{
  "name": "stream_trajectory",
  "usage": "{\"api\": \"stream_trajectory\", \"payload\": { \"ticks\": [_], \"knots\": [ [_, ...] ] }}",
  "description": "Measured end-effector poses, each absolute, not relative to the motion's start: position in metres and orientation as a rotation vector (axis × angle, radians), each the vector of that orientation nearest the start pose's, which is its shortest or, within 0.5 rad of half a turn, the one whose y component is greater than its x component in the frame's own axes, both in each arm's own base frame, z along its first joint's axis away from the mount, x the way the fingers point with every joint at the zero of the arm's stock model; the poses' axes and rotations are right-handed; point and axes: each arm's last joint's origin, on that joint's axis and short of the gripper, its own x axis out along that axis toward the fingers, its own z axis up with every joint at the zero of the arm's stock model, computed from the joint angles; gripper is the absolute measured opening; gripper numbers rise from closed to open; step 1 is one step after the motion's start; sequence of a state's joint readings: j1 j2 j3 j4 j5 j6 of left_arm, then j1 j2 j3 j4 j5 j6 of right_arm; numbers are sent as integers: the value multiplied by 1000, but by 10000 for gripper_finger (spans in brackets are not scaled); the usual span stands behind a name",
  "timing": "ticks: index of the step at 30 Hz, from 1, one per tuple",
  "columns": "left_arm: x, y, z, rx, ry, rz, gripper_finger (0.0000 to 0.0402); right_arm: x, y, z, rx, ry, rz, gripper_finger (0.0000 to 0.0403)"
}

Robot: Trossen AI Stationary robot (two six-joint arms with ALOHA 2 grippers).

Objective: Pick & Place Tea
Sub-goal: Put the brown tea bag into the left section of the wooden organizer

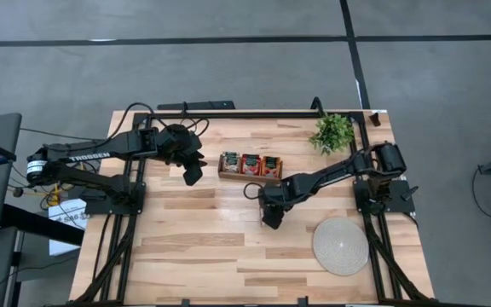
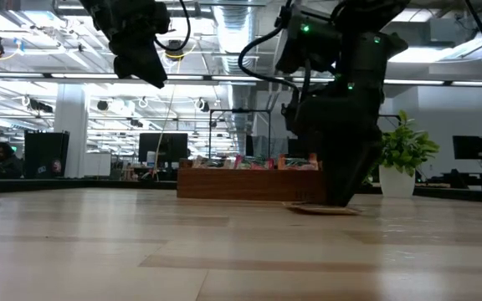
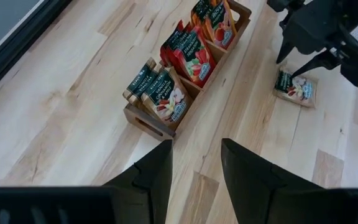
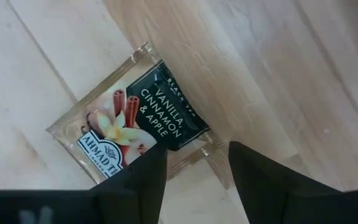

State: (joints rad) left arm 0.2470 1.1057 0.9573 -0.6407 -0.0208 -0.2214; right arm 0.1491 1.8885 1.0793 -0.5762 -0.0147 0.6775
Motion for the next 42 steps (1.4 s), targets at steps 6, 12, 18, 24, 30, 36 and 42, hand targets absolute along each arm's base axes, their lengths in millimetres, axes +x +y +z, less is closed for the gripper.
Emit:
{"api": "stream_trajectory", "payload": {
  "ticks": [6, 12, 18, 24, 30, 36, 42],
  "knots": [
    [214, 55, 294, -297, 756, 340, 129, 327, 50, 123, 463, 1379, -347, 107],
    [214, 55, 294, -297, 757, 340, 129, 325, 50, 123, 459, 1392, -352, 14],
    [214, 55, 294, -298, 756, 340, 129, 324, 51, 124, 460, 1391, -348, 7],
    [214, 55, 294, -300, 756, 341, 129, 320, 52, 136, 485, 1380, -314, 1],
    [216, 51, 295, -310, 747, 312, 129, 316, 54, 161, 513, 1308, -291, 1],
    [221, 41, 298, -387, 704, 209, 129, 310, 54, 188, 520, 1192, -316, 0],
    [229, 35, 304, -539, 625, 125, 129, 308, 48, 216, 500, 989, -392, 0]
  ]
}}
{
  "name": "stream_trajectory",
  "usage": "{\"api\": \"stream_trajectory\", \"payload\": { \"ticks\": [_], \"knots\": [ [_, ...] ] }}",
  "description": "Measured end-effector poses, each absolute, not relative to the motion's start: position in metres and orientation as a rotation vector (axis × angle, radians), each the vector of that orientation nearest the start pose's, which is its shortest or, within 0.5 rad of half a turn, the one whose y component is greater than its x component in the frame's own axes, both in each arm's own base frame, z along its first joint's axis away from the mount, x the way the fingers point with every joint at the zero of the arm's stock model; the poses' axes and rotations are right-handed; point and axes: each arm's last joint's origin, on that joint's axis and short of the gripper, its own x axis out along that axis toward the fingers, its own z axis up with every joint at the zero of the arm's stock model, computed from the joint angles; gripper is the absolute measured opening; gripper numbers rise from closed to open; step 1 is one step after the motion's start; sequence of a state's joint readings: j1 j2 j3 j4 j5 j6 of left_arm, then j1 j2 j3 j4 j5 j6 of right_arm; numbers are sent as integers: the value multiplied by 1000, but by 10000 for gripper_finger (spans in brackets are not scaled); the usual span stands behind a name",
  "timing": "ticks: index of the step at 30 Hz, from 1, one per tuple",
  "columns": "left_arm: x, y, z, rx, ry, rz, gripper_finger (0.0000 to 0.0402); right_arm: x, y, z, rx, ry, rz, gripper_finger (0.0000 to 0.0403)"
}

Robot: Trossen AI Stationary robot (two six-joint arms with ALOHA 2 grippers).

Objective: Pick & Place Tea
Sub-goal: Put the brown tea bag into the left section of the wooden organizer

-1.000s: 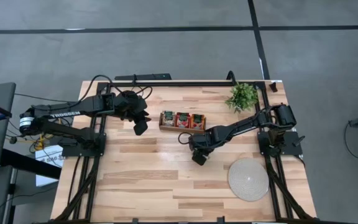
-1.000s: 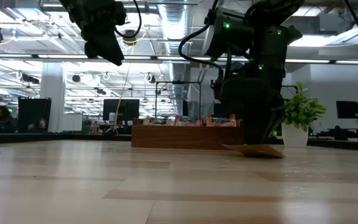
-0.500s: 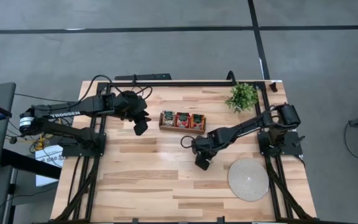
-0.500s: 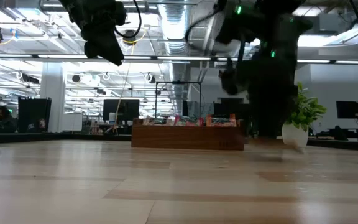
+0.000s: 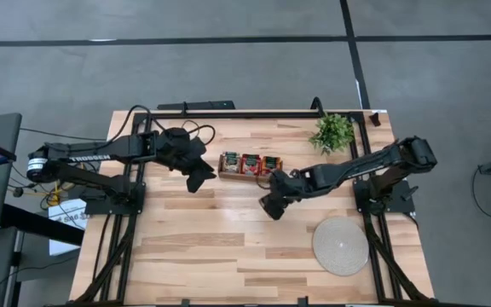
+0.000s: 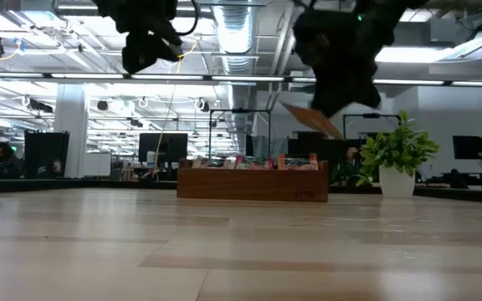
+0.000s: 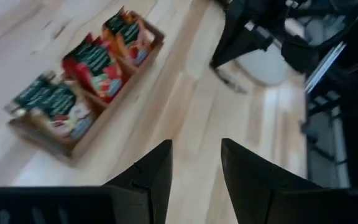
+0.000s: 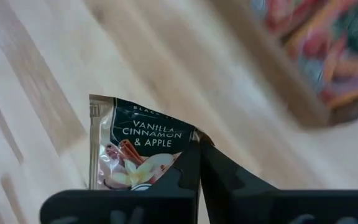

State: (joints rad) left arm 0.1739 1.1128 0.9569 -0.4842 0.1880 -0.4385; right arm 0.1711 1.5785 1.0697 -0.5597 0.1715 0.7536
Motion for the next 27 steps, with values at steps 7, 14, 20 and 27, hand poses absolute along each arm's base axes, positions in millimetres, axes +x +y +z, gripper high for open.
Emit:
{"api": "stream_trajectory", "payload": {
  "ticks": [7, 14, 20, 27],
  "knots": [
    [253, 28, 308, -562, 486, 42, 129, 317, 35, 242, 447, 774, -510, 0],
    [288, 19, 304, -533, 341, -58, 129, 334, 22, 266, 365, 679, -545, 0],
    [301, 19, 294, -579, 343, -29, 129, 338, 13, 278, 322, 647, -558, 0],
    [302, 22, 293, -572, 311, 62, 129, 339, 10, 280, 311, 646, -557, 0]
  ]
}}
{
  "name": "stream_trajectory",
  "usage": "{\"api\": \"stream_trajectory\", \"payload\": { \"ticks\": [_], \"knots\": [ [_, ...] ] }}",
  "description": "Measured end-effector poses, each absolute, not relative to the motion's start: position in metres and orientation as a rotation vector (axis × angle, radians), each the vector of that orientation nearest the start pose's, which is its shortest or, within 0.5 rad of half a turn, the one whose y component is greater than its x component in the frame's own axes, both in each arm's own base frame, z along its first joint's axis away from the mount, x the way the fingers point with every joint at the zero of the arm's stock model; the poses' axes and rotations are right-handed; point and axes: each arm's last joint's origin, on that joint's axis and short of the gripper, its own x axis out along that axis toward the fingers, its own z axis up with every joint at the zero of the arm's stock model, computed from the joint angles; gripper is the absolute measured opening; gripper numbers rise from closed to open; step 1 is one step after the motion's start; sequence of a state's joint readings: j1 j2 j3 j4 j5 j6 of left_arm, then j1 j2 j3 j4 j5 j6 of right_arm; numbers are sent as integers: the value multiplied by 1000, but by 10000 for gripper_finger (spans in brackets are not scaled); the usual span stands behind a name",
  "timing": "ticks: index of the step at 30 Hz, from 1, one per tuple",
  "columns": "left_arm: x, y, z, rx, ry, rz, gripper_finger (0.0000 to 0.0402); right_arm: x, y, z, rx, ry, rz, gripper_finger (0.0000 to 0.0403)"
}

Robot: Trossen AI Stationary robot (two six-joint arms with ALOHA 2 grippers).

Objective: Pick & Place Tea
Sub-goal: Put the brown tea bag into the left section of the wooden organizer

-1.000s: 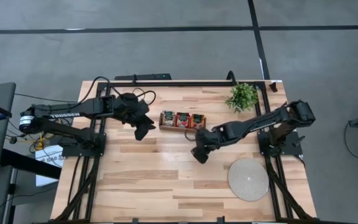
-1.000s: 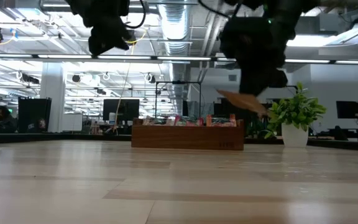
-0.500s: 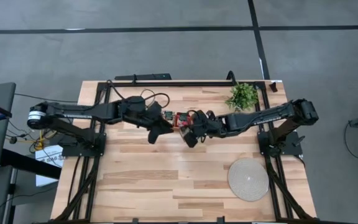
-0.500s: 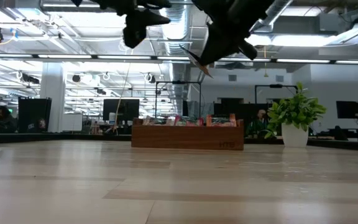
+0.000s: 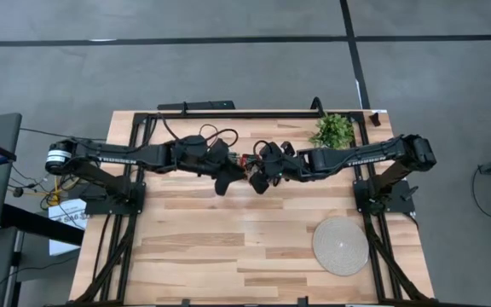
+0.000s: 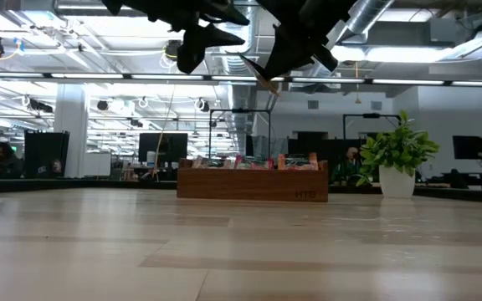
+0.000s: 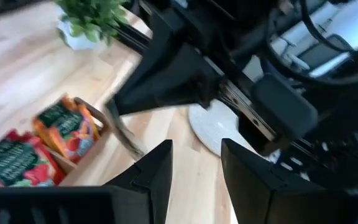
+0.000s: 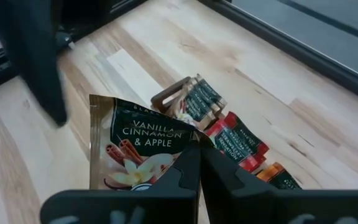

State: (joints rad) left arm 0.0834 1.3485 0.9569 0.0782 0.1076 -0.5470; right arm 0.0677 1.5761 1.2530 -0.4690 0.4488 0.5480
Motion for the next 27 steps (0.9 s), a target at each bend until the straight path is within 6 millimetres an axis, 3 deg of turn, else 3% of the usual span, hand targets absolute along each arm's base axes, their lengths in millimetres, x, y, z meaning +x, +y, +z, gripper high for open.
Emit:
{"api": "stream_trajectory", "payload": {
  "ticks": [11, 27],
  "knots": [
    [301, 25, 288, -556, 331, 187, 129, 339, 11, 280, 310, 648, -556, 0],
    [299, 26, 291, -560, 310, 221, 129, 339, 11, 280, 314, 650, -550, 0]
  ]
}}
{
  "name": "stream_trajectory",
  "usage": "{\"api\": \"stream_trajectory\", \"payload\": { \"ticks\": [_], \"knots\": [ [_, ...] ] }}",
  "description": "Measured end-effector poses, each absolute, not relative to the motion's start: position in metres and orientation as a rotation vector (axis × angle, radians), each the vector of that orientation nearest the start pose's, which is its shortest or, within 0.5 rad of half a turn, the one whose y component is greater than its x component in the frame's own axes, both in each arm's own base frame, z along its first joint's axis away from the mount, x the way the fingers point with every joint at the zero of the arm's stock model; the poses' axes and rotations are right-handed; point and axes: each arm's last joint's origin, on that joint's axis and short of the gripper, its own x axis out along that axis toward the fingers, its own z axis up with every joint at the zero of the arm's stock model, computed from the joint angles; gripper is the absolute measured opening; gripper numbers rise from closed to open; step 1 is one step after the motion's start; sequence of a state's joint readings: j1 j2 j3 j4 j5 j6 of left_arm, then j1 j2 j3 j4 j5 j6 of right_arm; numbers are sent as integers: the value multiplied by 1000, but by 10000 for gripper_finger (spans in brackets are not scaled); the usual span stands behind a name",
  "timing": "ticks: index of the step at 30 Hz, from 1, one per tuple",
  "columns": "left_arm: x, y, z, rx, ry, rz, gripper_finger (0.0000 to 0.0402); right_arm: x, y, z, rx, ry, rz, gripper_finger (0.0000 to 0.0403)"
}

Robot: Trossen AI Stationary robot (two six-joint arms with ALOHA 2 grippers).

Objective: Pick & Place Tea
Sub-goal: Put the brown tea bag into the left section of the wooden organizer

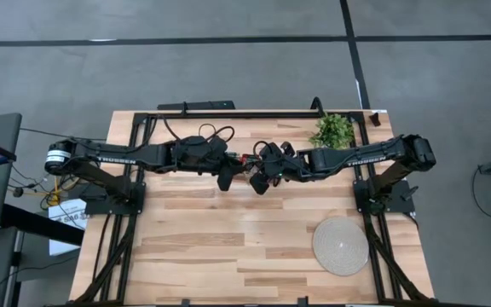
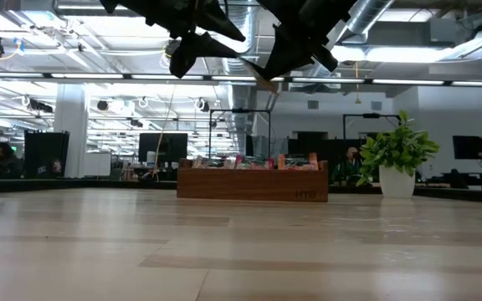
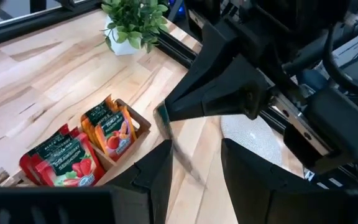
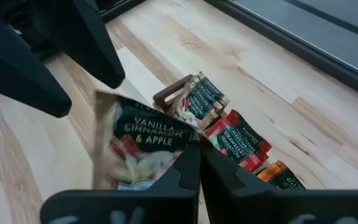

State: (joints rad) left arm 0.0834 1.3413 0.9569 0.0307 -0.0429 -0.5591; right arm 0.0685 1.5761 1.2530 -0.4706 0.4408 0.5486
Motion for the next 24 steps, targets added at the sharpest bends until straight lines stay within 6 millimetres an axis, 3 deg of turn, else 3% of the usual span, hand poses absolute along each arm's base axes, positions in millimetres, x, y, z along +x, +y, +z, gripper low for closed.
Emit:
{"api": "stream_trajectory", "payload": {
  "ticks": [7, 24],
  "knots": [
    [295, 26, 298, -587, 272, 217, 129, 338, 11, 279, 312, 656, -552, 0],
    [295, 27, 293, -687, 306, 258, 129, 339, 11, 280, 316, 650, -547, 0]
  ]
}}
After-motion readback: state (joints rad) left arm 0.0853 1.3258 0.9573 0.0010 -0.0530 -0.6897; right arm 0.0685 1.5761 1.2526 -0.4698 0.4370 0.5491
